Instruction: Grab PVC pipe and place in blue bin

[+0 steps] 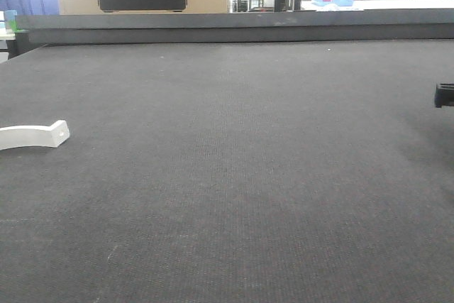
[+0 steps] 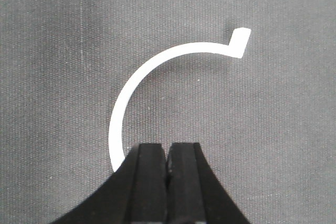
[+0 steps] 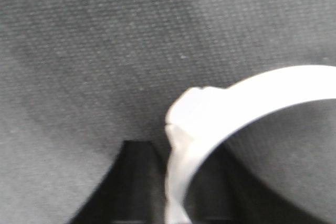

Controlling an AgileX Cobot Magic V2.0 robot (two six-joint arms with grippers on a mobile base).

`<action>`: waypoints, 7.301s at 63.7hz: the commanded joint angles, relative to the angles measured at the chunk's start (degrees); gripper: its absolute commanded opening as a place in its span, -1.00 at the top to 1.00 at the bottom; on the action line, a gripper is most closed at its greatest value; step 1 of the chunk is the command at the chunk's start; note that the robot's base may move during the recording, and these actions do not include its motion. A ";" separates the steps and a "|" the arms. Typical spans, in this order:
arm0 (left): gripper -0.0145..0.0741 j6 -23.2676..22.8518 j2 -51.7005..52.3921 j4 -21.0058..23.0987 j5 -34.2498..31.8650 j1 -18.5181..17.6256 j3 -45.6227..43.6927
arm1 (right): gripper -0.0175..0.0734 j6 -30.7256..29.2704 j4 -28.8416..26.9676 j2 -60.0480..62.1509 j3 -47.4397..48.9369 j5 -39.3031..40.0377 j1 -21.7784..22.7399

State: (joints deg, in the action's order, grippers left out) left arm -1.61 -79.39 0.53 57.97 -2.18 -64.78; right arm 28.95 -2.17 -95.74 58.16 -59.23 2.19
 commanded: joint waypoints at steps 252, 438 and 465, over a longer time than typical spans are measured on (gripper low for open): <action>0.92 2.73 30.28 14.78 -35.96 -7.51 23.36 | 0.98 -29.53 -4.05 45.28 -5.05 21.56 -3.25; 0.92 2.73 55.58 10.32 -48.99 -7.13 33.85 | 0.98 -29.53 -4.05 73.70 -16.33 35.61 -3.25; 0.92 2.73 55.58 10.32 -49.20 -7.13 33.85 | 0.98 -29.53 -4.05 73.70 -16.33 35.61 -3.25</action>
State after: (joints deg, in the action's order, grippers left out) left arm 1.44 -24.04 10.73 10.40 -9.31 -30.79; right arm 0.00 -6.34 -22.36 41.81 -25.35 -1.01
